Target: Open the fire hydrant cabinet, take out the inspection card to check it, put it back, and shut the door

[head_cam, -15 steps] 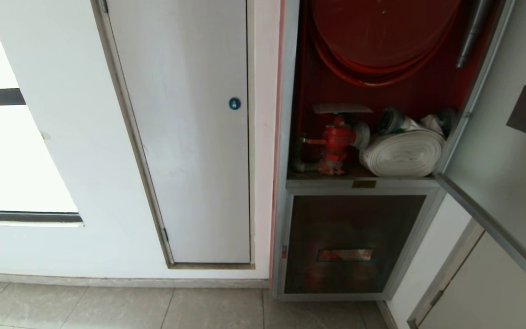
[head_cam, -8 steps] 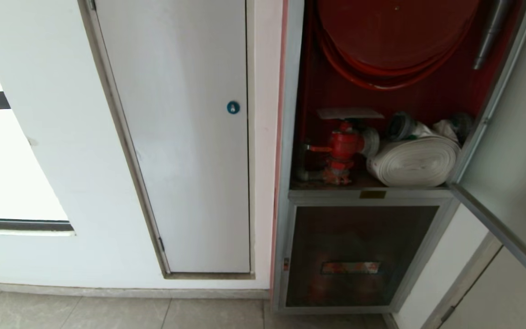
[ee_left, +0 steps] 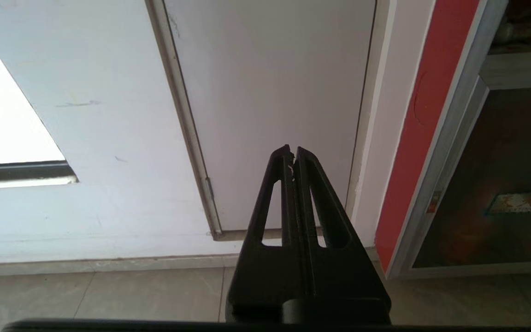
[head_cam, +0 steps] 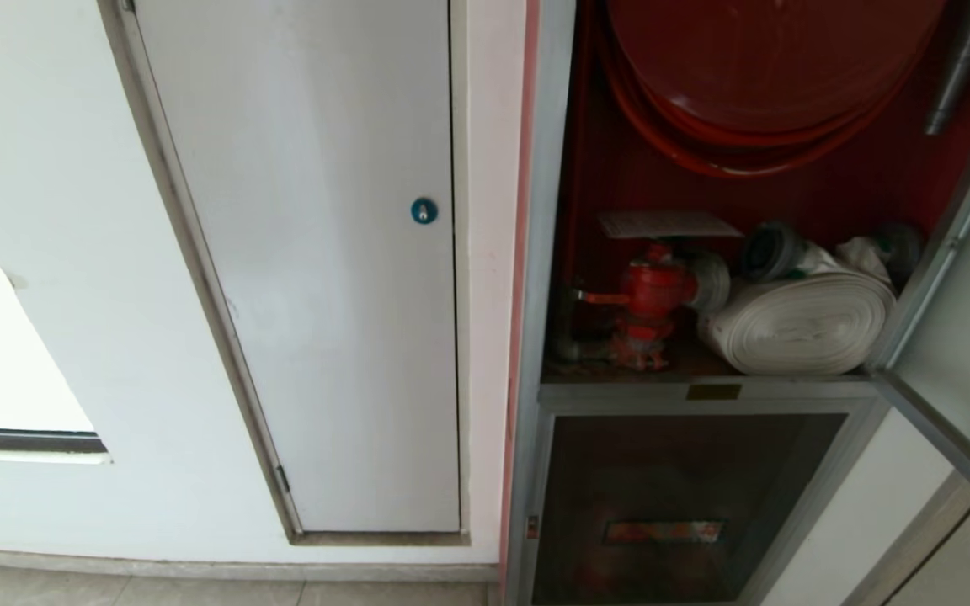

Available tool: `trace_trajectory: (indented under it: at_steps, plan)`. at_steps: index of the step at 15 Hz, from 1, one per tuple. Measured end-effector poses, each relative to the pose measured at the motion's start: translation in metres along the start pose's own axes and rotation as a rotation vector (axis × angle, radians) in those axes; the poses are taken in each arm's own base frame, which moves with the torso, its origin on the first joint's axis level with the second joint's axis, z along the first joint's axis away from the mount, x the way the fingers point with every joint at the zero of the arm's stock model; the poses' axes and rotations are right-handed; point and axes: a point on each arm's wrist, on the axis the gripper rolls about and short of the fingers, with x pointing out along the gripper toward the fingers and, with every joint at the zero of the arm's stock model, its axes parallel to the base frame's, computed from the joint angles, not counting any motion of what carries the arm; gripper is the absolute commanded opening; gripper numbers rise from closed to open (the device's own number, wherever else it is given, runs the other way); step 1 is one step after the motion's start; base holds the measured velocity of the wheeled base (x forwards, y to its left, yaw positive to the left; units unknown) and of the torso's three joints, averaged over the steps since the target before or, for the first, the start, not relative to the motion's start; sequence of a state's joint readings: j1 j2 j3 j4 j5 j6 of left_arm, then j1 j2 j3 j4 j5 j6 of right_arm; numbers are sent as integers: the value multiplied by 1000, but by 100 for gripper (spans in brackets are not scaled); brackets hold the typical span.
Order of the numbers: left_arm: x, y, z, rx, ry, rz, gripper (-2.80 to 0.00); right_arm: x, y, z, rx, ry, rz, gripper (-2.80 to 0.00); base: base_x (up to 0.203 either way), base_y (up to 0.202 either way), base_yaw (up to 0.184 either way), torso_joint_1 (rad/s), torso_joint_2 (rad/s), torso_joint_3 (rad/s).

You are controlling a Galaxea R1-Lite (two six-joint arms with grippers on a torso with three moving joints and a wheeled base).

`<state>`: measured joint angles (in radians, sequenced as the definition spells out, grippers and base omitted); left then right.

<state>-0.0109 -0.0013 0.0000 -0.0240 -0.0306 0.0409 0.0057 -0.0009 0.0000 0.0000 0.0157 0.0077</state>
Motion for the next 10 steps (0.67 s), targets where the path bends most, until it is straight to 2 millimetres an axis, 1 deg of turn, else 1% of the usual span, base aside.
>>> trace_trajectory:
  at_steps: [10]
  plan:
    - [0, 0, 0, 0, 0, 0, -280, 0, 0, 0, 0, 0, 0, -280, 196, 0, 0, 2, 2, 1]
